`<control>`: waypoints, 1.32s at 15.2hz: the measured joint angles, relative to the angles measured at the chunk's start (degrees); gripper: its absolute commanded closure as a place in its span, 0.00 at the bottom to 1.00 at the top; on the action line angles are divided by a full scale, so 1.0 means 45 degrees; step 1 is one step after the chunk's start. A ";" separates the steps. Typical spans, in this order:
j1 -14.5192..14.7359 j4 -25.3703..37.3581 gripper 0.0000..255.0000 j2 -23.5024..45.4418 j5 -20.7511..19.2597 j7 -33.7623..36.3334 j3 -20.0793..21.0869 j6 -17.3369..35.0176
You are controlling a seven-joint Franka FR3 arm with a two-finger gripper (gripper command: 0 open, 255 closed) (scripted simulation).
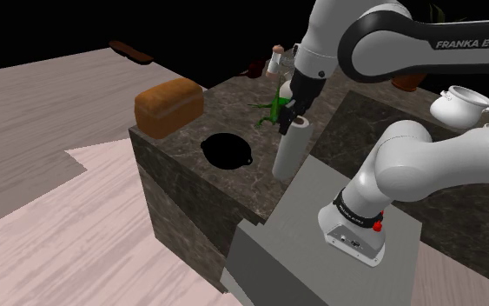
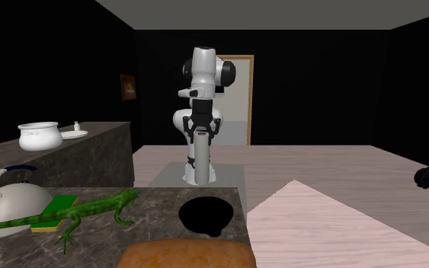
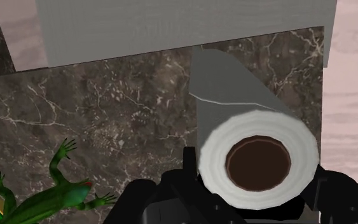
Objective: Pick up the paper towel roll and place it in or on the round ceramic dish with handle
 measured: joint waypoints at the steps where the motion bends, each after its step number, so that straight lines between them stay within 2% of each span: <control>1: 0.0007 0.0143 1.00 -0.0047 0.0001 0.0011 0.0000 -0.0190; 14: -0.0095 0.2336 1.00 -0.0012 -0.0163 -0.0063 -0.0173 -0.2344; 20: -0.0345 0.4866 1.00 0.2681 -0.0264 0.0060 0.0006 -0.2177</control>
